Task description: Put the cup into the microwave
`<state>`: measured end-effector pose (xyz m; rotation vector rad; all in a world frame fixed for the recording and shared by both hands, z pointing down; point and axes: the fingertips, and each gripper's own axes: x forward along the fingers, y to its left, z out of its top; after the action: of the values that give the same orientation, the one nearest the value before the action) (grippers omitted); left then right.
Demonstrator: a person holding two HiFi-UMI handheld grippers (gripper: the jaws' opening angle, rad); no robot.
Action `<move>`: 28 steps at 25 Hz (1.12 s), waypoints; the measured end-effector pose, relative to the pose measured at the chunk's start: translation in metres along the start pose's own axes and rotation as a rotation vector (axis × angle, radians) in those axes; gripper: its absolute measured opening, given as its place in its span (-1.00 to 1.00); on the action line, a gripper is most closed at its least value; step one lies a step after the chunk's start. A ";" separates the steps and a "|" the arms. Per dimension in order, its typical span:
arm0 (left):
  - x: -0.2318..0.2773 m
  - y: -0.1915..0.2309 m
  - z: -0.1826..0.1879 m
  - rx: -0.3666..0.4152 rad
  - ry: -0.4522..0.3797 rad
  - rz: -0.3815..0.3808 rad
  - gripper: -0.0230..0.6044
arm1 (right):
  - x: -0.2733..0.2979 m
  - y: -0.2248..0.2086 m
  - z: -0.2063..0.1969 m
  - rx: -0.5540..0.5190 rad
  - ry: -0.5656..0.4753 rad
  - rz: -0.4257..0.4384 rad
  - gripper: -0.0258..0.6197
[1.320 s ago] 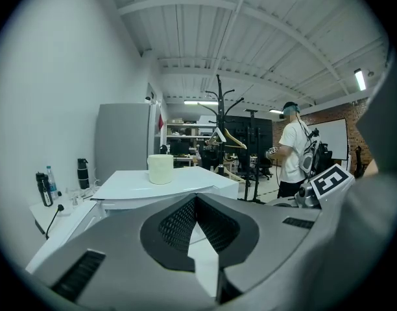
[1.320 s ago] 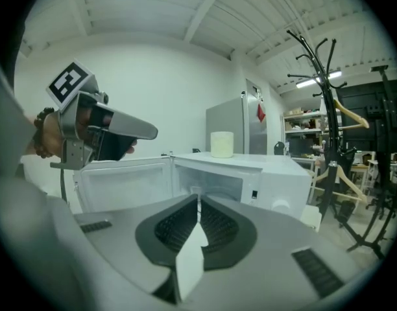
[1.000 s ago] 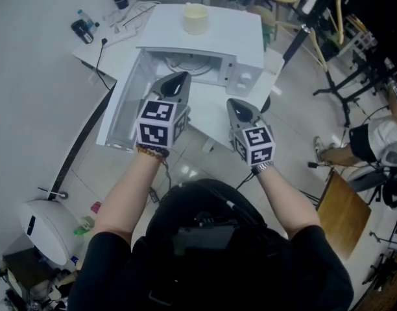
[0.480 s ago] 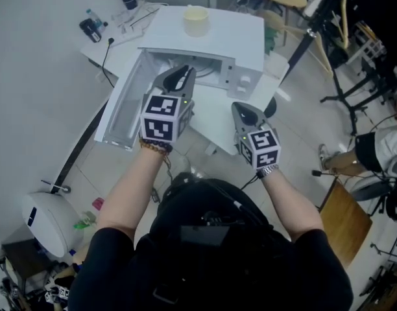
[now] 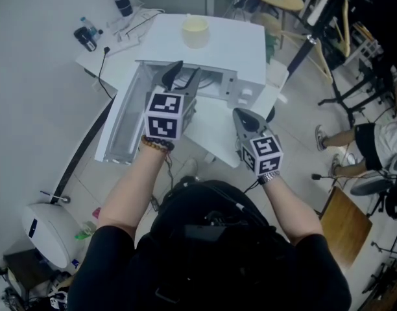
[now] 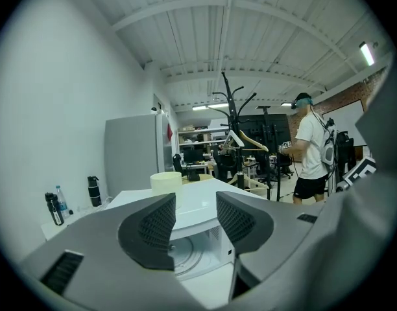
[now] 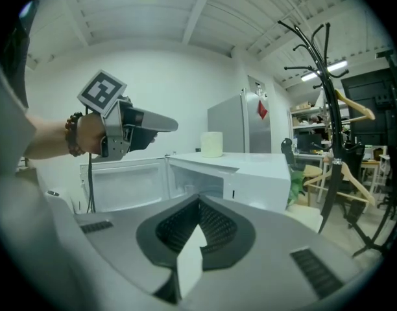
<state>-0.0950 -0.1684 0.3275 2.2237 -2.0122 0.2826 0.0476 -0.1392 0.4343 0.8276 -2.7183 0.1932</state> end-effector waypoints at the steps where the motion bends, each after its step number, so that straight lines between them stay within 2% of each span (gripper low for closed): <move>1: 0.005 0.004 0.001 0.001 0.001 0.000 -0.26 | 0.003 -0.001 0.002 0.004 -0.001 -0.004 -0.91; 8: 0.047 0.028 0.006 -0.006 0.007 -0.008 0.04 | 0.017 -0.014 0.018 0.030 -0.017 -0.032 -0.91; 9: 0.053 0.030 0.006 -0.005 0.010 -0.009 0.16 | 0.019 -0.016 0.022 0.032 -0.022 -0.035 -0.91; 11: 0.064 0.035 0.005 -0.003 0.017 -0.013 0.19 | 0.022 -0.019 0.030 0.035 -0.031 -0.039 -0.91; 15: 0.085 0.043 0.005 -0.006 0.027 -0.013 0.37 | 0.030 -0.025 0.038 0.045 -0.041 -0.046 -0.91; 18: 0.099 0.050 0.003 -0.005 0.039 -0.004 0.44 | 0.038 -0.029 0.041 0.049 -0.041 -0.049 -0.91; 28: 0.143 0.064 -0.006 0.003 0.103 -0.007 0.44 | 0.054 -0.040 0.047 0.063 -0.022 -0.068 -0.91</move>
<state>-0.1457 -0.3125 0.3634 2.1702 -1.9524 0.3904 0.0161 -0.2104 0.4080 0.9439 -2.7116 0.2574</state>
